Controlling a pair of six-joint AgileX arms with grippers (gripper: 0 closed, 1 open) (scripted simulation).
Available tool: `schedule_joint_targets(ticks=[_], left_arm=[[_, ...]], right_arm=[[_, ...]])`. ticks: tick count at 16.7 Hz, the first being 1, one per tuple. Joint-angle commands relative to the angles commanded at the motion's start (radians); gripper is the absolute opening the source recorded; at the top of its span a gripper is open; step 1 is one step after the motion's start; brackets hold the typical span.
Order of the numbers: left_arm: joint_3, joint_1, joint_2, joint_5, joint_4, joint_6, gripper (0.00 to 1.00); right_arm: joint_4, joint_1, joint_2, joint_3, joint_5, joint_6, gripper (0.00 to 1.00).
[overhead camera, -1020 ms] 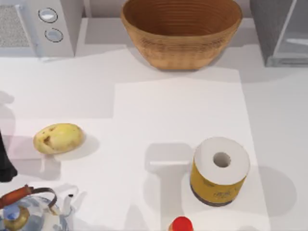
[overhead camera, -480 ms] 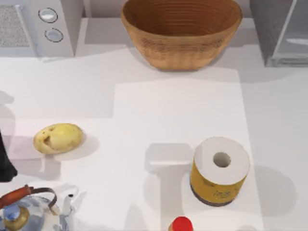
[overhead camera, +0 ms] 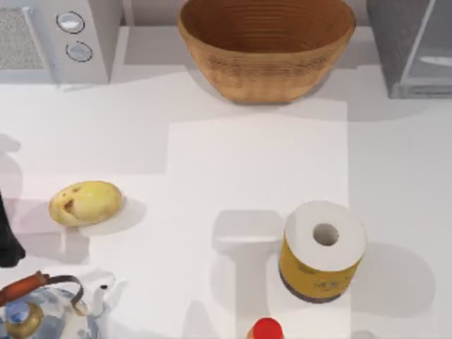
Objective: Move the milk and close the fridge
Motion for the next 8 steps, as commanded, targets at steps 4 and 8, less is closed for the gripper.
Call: schedule_joint_targets(ticks=[4,8], left_arm=[[0.000,0.000,0.000,0.000,0.000,0.000,1.00],[0.000,0.000,0.000,0.000,0.000,0.000,1.00]], right_arm=[[0.109,0.048,-0.008,-0.032,0.030,0.138,1.00],[0.117,0.052,-0.008,-0.035,0.032,0.149,1.00]])
